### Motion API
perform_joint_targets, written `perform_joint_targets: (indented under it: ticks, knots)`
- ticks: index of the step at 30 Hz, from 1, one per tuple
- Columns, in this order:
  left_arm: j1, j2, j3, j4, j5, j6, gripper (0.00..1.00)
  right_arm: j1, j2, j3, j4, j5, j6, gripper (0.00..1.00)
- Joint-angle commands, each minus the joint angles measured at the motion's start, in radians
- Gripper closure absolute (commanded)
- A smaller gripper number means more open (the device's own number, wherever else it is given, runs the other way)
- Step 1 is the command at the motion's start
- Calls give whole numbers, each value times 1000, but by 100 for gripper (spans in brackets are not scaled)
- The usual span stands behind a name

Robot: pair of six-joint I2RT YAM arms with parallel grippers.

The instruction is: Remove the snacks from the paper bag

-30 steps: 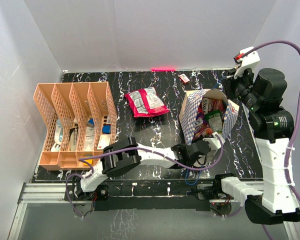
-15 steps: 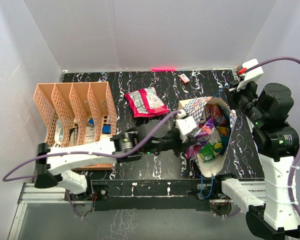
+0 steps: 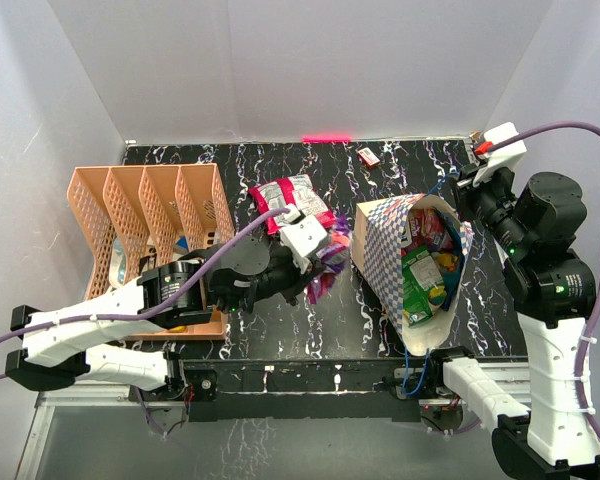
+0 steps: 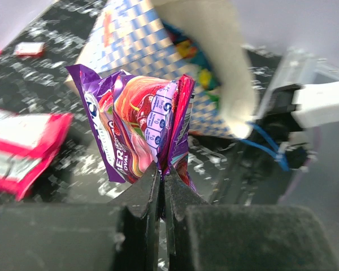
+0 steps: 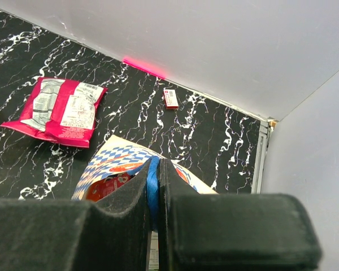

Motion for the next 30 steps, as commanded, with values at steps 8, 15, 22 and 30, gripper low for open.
perform_joint_targets:
  ticks: [8, 15, 22, 30]
  knots:
    - [434, 255, 166, -130, -246, 77, 100, 3, -25, 18, 120, 1, -20, 92]
    - [500, 535, 118, 347, -508, 583, 100, 3, -24, 32, 107, 2, -13, 92]
    - [587, 690, 138, 413, -128, 764, 100, 3, -16, 59, 92, 4, -16, 92]
    - [602, 847, 90, 400, -84, 845, 100, 3, -10, 58, 95, -3, -11, 92]
